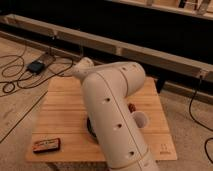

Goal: Wipe the white sponge on the table

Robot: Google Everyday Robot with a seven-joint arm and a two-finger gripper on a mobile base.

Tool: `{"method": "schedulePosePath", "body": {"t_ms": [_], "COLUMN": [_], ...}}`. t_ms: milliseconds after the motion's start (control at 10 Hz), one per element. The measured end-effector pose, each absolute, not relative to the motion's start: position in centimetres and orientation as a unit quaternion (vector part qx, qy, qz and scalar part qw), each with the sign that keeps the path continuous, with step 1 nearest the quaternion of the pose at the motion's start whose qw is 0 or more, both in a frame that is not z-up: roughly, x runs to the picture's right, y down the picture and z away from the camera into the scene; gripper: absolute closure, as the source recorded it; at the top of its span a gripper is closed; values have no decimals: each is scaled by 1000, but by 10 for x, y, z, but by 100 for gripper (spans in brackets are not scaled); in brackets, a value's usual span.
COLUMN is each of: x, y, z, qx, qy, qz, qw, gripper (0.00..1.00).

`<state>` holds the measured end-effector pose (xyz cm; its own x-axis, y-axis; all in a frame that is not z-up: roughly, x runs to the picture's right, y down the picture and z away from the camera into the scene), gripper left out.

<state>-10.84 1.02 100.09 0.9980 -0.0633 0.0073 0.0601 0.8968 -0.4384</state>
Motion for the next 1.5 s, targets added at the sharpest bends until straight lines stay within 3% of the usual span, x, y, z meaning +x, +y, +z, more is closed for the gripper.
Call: {"method": "schedulePosePath", "body": {"t_ms": [600, 1500], "x": [-110, -114], "y": [11, 10], "z": [1016, 1016], "qx": [-242, -226], "qy": [-3, -57], "qz": [-26, 12], "qw": [970, 972], "gripper": [99, 100]}}
